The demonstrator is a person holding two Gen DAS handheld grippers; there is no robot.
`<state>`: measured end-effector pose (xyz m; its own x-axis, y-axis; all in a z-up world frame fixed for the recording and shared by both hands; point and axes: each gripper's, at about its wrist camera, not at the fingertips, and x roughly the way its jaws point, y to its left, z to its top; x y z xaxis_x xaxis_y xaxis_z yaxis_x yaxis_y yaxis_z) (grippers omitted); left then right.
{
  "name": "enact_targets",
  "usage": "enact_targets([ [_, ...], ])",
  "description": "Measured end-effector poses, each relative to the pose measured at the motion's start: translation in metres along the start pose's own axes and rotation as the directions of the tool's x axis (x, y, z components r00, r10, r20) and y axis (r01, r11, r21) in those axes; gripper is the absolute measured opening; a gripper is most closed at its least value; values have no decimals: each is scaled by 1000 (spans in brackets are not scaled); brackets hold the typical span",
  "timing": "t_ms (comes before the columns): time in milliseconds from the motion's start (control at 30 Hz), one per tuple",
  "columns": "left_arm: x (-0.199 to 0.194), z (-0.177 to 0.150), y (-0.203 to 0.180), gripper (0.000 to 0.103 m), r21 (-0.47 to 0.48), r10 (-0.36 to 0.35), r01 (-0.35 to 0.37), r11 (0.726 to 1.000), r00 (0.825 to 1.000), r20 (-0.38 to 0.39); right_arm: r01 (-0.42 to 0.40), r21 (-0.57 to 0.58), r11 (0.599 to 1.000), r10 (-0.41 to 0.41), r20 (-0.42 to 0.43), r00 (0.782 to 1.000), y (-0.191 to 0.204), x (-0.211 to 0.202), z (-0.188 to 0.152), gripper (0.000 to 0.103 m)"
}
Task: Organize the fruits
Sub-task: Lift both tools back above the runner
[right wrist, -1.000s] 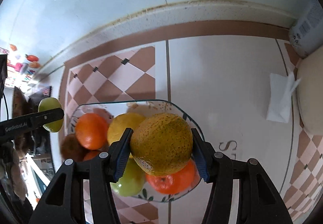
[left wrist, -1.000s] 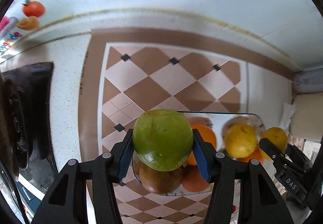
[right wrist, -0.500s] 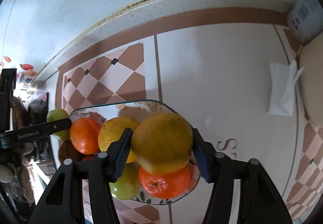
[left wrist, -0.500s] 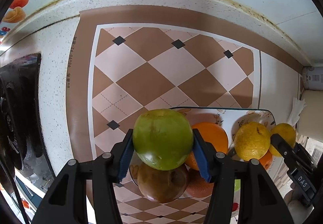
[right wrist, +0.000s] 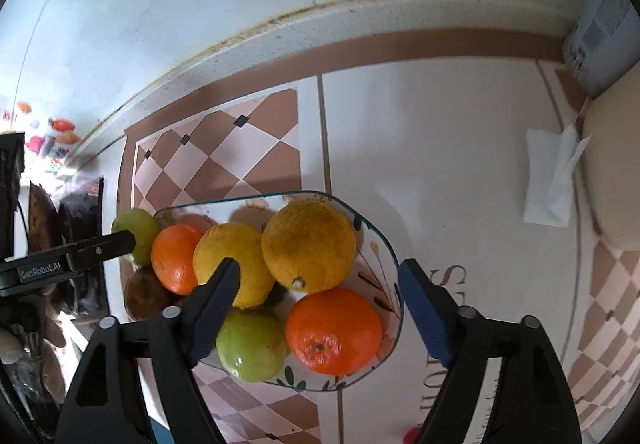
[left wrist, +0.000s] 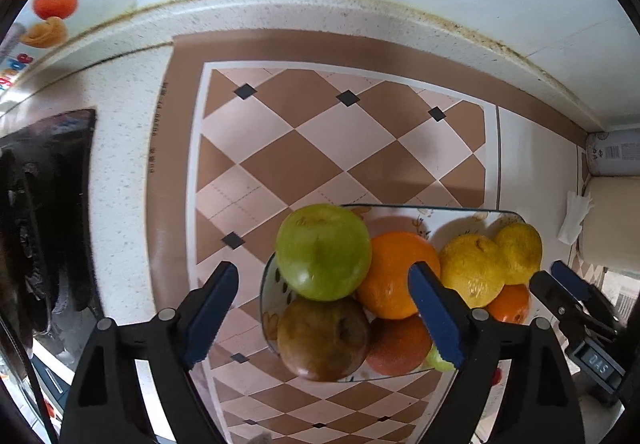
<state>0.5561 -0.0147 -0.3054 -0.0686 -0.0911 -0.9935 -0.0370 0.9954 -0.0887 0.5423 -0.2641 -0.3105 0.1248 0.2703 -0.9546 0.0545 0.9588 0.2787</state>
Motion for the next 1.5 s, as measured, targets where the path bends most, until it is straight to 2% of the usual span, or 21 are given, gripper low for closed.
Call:
enact_targets([
  [67, -8, -10, 0, 87, -1, 12, -12, 1000, 999, 32, 27, -29, 999, -27, 16, 1000, 8, -9, -8, 93],
  [200, -27, -42, 2, 87, -17, 81, -80, 997, 990, 115, 102, -76, 992, -97, 65, 993, 22, -26, -29, 93],
  [333, -40, -70, -4, 87, -11, 90, -89, 996, 984, 155, 142, -103, 984, -134, 86, 987, 29, -36, -54, 93],
  [500, -51, -102, -13, 87, 0, 101, -104, 995, 966, 237, 167, -130, 977, -152, 116, 982, 34, -53, -86, 93],
  [600, -62, -120, -20, 87, 11, 92, -99, 995, 957, 274, 163, -122, 979, -146, 140, 979, 33, -67, -102, 93],
  [767, -84, -157, -27, 87, 22, 80, -93, 995, 933, 351, 157, -109, 982, -134, 191, 972, 32, -98, -130, 93],
  [1000, -117, -207, -34, 87, 43, 52, -77, 996, 905, 422, 153, -120, 981, -118, 262, 958, 39, -140, -167, 93],
  [1100, -133, -229, -36, 87, 40, 55, -84, 996, 884, 464, 144, -127, 981, -102, 289, 952, 44, -158, -184, 93],
  [1300, -162, -259, -37, 87, 45, 40, -75, 996, 853, 520, 140, -144, 980, -81, 353, 932, 55, -197, -212, 93],
  [1500, -182, -282, -39, 87, 53, 30, -71, 996, 831, 556, 140, -154, 978, -66, 411, 909, 62, -234, -237, 93],
])
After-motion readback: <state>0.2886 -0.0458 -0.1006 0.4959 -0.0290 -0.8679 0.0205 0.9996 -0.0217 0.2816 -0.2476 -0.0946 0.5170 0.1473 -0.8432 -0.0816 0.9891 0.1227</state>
